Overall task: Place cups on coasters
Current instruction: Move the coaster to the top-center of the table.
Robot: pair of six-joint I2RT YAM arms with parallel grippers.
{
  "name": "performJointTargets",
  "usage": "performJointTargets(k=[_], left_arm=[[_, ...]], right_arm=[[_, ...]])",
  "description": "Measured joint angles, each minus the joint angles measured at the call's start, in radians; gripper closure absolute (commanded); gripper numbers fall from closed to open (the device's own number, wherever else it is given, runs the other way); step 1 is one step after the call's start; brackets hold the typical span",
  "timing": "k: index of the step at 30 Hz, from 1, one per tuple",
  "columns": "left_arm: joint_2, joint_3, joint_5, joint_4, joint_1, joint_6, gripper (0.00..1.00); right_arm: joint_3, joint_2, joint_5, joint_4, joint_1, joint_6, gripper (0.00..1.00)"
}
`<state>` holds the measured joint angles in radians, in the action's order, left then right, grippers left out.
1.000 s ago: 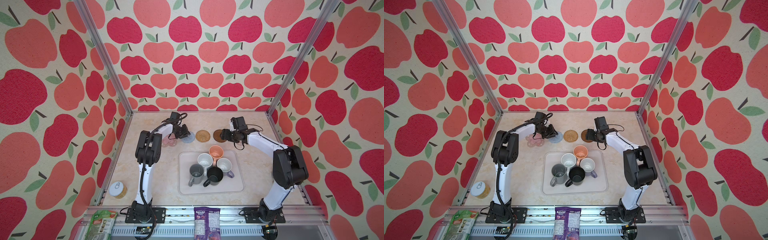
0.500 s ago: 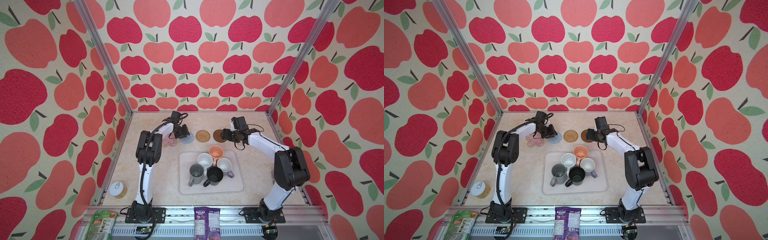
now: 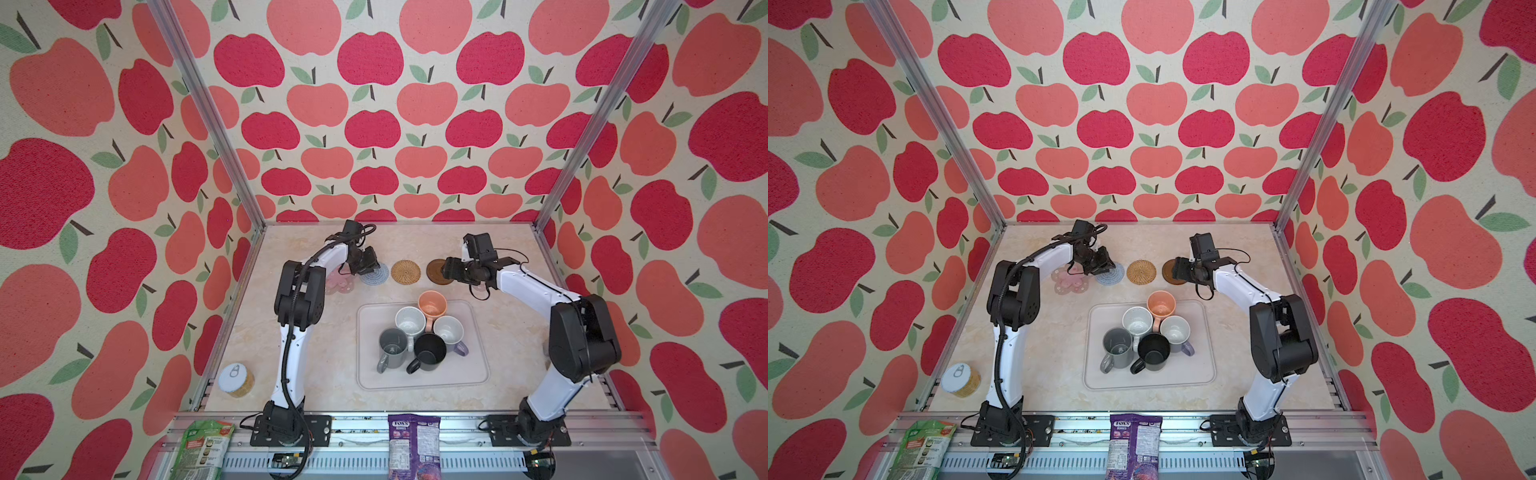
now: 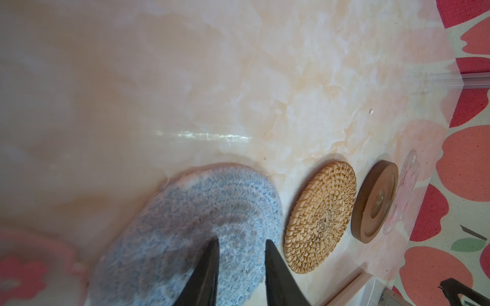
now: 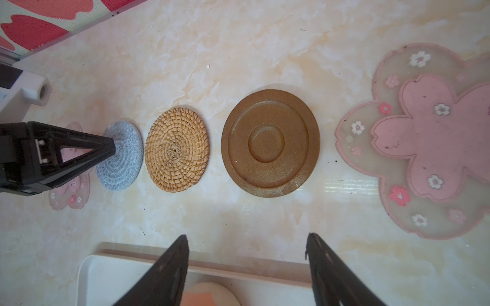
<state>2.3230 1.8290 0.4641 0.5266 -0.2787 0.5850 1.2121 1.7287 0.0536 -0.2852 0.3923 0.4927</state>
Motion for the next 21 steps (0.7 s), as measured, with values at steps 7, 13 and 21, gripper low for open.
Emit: performJointTargets(k=[7, 13, 21], left_arm=[[0.0, 0.005, 0.001, 0.006, 0.0, 0.0, 0.67], [0.0, 0.013, 0.003, 0.021, -0.001, -0.001, 0.64], [-0.039, 0.015, 0.009, 0.037, -0.001, -0.012, 0.64]], right_arm=[[-0.001, -0.001, -0.005, 0.0, 0.0, 0.0, 0.27], [-0.01, -0.003, -0.01, 0.0, 0.0, 0.0, 0.27], [-0.014, -0.008, -0.015, 0.0, 0.0, -0.001, 0.27]])
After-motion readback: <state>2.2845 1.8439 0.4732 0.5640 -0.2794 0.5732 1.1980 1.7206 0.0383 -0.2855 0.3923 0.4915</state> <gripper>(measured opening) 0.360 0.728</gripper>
